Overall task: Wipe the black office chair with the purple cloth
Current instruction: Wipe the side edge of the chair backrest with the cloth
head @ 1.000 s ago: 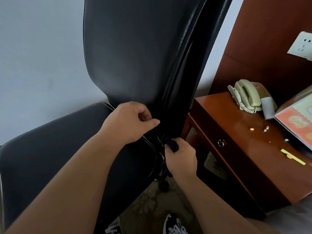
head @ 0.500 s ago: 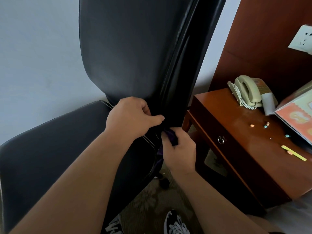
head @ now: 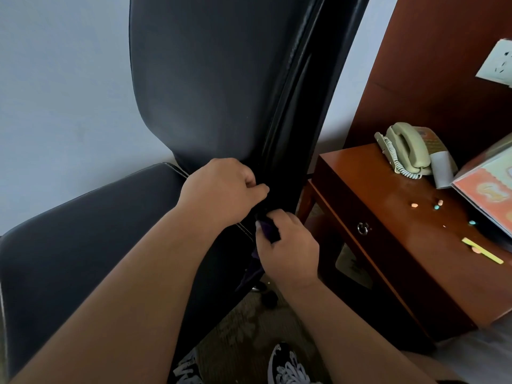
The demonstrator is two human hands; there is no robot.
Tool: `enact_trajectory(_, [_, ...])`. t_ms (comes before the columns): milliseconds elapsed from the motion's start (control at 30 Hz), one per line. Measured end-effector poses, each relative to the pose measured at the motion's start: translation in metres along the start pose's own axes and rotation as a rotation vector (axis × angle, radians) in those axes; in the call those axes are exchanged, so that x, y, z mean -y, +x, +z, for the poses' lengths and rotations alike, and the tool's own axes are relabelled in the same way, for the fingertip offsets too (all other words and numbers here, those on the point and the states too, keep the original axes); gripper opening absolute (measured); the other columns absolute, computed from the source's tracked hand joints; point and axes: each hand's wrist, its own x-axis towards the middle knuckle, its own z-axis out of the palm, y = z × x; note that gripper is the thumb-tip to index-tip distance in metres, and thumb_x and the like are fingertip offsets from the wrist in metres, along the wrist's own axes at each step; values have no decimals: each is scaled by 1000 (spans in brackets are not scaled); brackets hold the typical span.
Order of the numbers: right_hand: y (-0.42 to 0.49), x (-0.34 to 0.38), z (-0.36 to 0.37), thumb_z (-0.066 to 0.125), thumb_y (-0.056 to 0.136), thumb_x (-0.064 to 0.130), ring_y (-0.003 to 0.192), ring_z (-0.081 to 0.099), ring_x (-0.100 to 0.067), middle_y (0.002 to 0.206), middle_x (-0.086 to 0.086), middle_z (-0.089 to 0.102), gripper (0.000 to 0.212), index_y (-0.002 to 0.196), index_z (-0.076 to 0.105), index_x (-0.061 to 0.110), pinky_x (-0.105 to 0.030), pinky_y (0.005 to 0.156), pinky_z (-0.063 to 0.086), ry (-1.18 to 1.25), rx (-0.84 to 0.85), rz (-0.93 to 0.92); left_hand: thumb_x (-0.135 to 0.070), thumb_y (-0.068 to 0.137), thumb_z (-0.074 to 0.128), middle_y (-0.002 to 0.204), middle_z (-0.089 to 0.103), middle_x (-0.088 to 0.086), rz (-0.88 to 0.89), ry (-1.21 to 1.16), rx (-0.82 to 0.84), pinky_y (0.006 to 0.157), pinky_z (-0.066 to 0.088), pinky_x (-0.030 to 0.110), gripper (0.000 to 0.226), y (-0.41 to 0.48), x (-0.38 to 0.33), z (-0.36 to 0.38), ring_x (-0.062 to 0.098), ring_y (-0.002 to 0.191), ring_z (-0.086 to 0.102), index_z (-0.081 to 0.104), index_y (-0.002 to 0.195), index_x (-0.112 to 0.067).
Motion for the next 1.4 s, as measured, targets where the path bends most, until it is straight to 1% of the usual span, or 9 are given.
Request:
enact_trajectory(133, [-2,-5,1,62,92,36,75,63,-15,92,9,64,15,102,66,26,-31,60,50,-45,74,34,-56,85,59,54,56,-8,23,49,29,48,37,23,41,-1,-3,-2,7,51,55,64,59,-25])
enact_trajectory(367, [4,14,-2,55,85,45,69,61,-11,87,11,64,25,98,67,28,-27,53,48,27,-116,-38,-55,86,59,53,58,-6,20,20,43,48,37,23,42,1,-2,-2,8,50,56,65,60,-23])
enact_trajectory(600, [-4,-12,12,62,92,39,73,63,-14,84,11,61,13,96,62,26,-29,57,48,-94,129,172,-56,84,59,61,62,-6,17,-16,61,51,43,25,41,2,1,0,11,56,60,67,63,-22])
enact_trajectory(767, [-1,13,13,57,87,50,63,58,-10,76,9,58,23,84,57,27,-31,54,50,7,2,104,-57,83,60,59,62,-6,17,-42,55,50,47,27,42,3,3,1,10,53,59,67,63,-21])
enact_trajectory(933, [2,27,13,58,85,53,68,61,-11,80,10,62,26,88,60,27,-31,57,51,101,-96,45,-56,83,62,57,63,-8,18,-67,47,51,47,26,41,3,3,2,6,53,59,64,56,-24])
enact_trajectory(1100, [-5,-1,20,61,91,50,71,64,-15,79,9,63,22,89,60,27,-36,64,55,-33,99,282,-57,80,64,64,62,-8,5,-91,-4,53,51,26,42,1,4,4,8,55,59,66,60,-20])
enact_trajectory(1167, [-3,-6,17,63,90,48,72,65,-14,79,10,64,20,94,62,28,-39,67,58,22,84,334,-58,80,64,67,62,-9,4,-89,-2,55,51,27,41,2,5,4,8,57,59,66,59,-22])
enact_trajectory(1333, [10,14,7,60,81,56,74,69,-13,84,11,66,27,98,57,35,-42,64,58,349,-22,142,-58,77,64,57,60,-7,-10,-87,-11,49,44,24,37,4,5,6,8,51,57,63,56,-27])
enact_trajectory(1400, [11,14,8,61,83,56,77,66,-7,86,14,65,25,97,54,37,-39,65,58,321,-35,86,-58,76,64,52,59,-11,-11,-99,-9,47,40,22,34,3,5,5,6,46,54,61,57,-31])
